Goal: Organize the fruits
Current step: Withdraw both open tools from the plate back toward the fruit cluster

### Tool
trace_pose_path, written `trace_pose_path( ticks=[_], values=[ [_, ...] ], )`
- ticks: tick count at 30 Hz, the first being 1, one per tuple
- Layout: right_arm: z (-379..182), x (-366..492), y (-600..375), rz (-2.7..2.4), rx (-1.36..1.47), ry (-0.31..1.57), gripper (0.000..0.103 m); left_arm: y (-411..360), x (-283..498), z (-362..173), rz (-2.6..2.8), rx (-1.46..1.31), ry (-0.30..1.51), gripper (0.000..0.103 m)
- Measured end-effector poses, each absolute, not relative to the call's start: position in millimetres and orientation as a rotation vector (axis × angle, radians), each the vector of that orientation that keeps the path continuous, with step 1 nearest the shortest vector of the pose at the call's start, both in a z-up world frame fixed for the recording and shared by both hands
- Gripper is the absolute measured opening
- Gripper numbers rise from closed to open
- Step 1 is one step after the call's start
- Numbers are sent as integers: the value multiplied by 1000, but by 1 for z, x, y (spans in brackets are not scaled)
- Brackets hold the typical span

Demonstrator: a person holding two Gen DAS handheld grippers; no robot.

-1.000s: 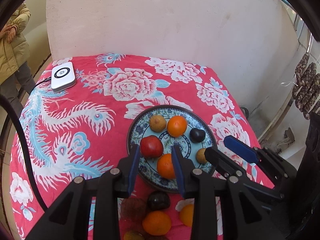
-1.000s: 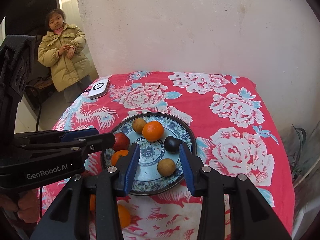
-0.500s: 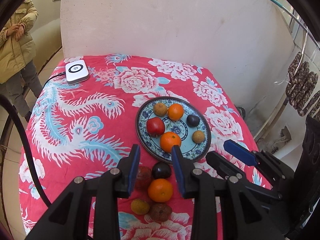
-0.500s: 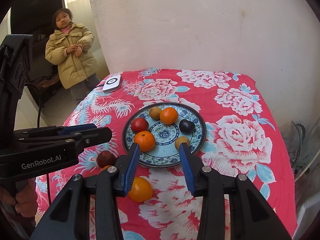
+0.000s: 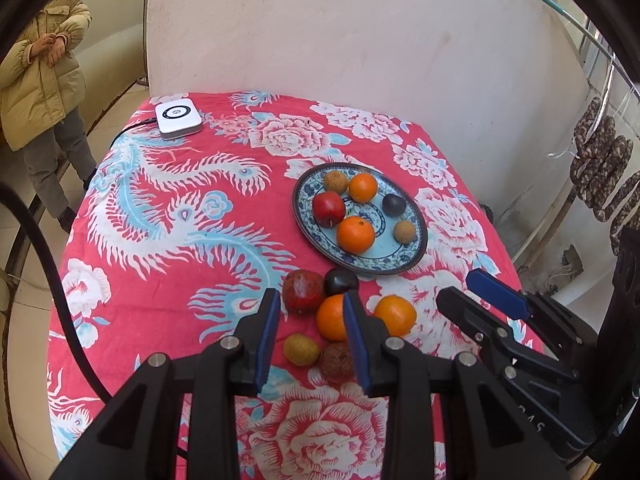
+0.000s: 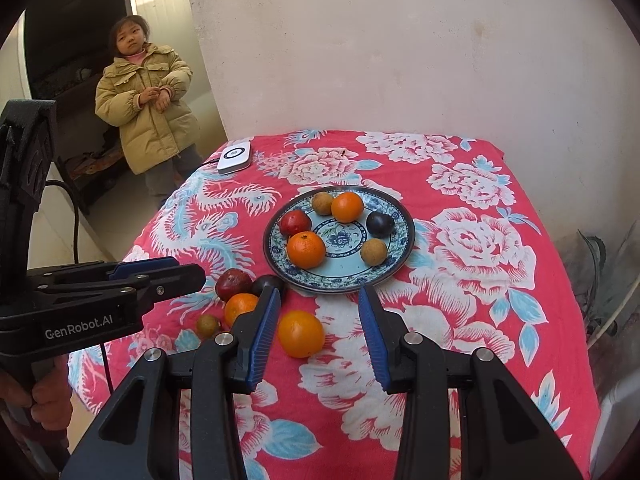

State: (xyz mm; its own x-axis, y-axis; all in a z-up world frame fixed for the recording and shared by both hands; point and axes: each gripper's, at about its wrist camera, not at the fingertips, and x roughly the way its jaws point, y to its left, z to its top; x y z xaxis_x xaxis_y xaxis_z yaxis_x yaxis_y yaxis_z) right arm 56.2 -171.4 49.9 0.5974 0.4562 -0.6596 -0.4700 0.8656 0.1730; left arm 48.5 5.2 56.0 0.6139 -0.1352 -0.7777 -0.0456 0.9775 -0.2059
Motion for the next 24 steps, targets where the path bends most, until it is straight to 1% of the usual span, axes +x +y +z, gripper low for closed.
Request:
trace_pose_path(
  ticks=[11, 24],
  values=[
    [35, 45, -170, 544, -25, 798, 42, 7, 36, 43, -53, -220, 940, 34],
    [17, 46, -154, 589, -56, 840, 42, 15, 49, 35, -65, -273, 957, 33]
  ],
)
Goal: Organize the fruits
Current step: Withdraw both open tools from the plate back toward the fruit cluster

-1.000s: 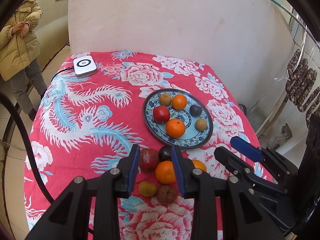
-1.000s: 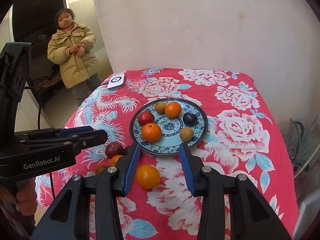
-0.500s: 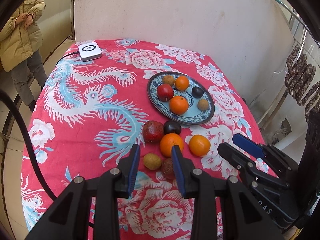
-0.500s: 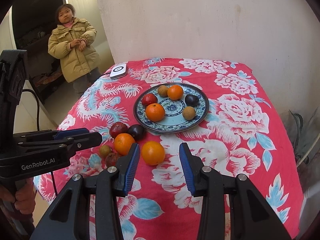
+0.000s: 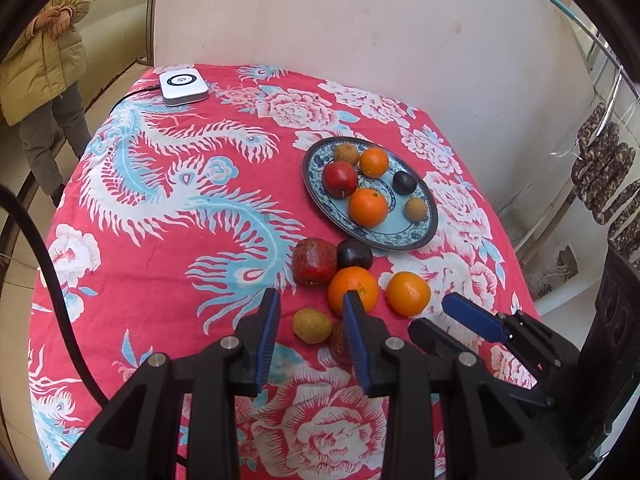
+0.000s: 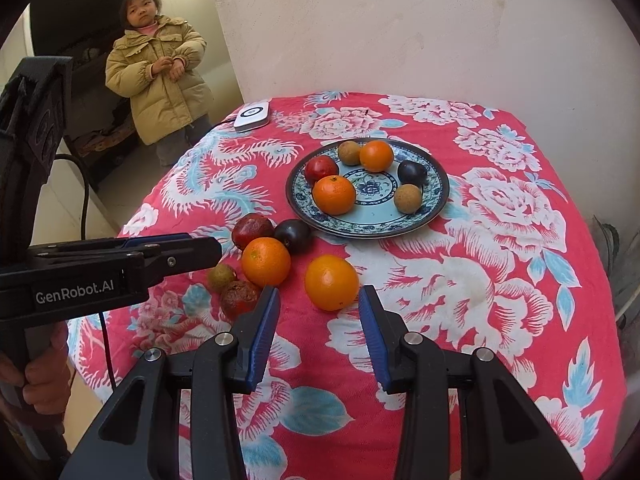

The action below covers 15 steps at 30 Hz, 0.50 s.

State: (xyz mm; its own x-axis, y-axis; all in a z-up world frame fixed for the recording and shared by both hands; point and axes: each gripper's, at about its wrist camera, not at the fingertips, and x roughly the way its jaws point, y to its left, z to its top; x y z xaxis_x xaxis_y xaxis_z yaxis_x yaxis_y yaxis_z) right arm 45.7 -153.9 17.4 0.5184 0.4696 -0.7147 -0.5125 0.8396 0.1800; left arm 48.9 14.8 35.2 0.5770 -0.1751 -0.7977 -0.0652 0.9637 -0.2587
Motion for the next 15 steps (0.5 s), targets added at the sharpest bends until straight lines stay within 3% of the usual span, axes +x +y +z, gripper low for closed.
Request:
trace_pose_path(
  ticks=[15],
  values=[
    [5, 56, -148, 563, -74, 863, 42, 19, 80, 24, -101, -305, 978, 33]
  ],
)
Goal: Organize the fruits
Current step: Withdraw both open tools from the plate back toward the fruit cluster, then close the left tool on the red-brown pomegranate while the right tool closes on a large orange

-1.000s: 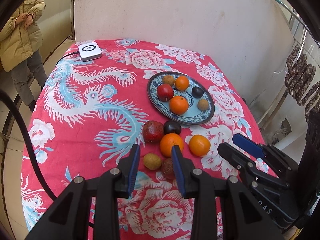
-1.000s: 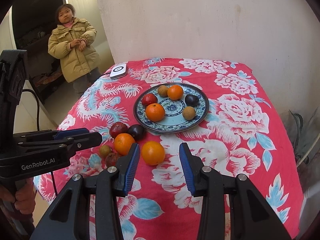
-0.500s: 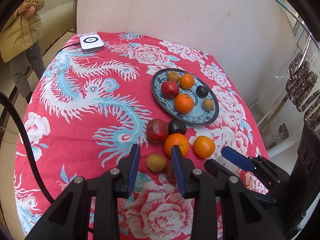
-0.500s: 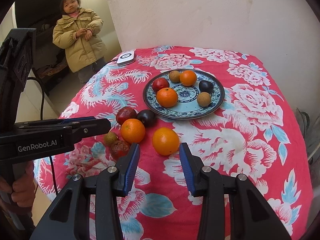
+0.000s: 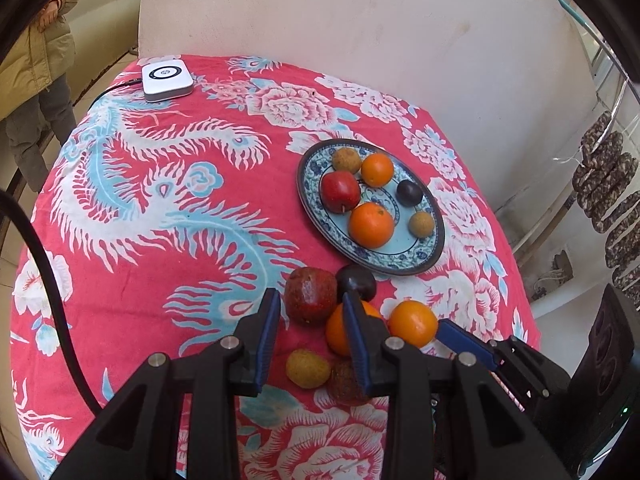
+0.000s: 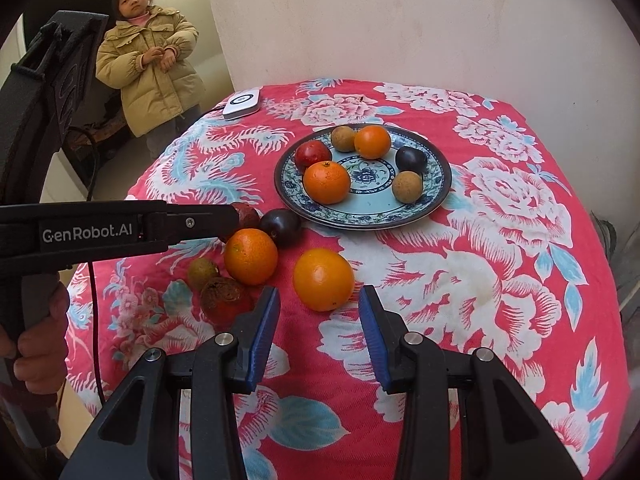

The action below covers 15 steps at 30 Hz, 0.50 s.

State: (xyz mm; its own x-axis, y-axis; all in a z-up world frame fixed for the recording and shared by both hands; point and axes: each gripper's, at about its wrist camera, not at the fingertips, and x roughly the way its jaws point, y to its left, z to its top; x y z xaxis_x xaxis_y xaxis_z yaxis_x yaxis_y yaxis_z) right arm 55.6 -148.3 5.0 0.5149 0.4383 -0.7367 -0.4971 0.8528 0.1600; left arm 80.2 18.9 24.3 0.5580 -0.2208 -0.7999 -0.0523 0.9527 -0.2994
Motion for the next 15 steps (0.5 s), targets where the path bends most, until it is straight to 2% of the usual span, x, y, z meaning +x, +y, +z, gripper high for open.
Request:
trace_pose_path(
  ticks=[15],
  values=[
    [-2, 67, -146, 557, -49, 898, 42, 26, 87, 21, -166, -365, 987, 34]
  ],
)
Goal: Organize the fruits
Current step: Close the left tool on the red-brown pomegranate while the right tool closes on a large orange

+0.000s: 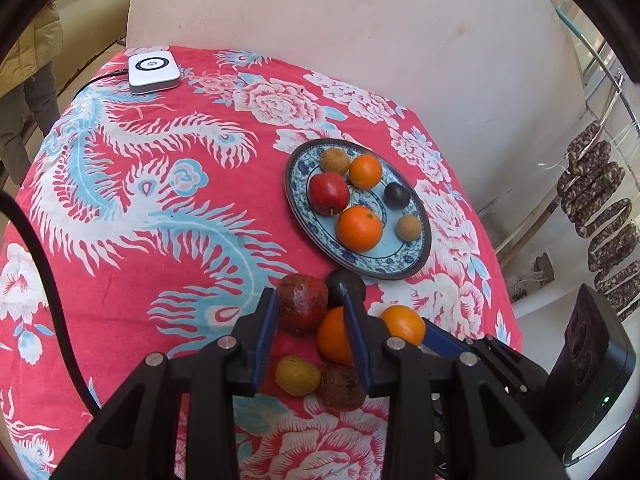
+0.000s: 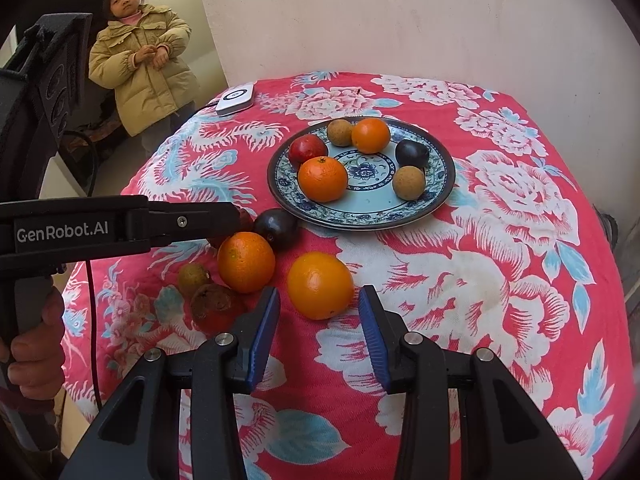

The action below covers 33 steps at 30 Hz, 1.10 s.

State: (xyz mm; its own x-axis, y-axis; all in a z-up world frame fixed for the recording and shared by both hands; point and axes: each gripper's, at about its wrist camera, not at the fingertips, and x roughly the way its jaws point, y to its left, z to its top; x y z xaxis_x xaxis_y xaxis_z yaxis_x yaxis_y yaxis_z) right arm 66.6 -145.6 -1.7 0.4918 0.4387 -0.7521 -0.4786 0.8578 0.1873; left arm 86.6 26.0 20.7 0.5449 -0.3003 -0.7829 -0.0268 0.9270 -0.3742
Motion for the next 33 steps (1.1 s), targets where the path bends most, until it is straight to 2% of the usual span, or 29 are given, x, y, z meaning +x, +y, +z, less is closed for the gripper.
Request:
trace_pose_path(
  ticks=[16, 22, 33],
  values=[
    [-2, 69, -147, 554, -32, 895, 42, 33, 95, 5, -147, -393, 992, 34],
    [-1, 68, -149, 561, -25, 885, 35, 33, 93, 6, -145, -393, 988, 34],
    [8, 65, -158, 543, -13, 860, 33, 33, 81, 26, -146, -386, 940, 34]
  ],
)
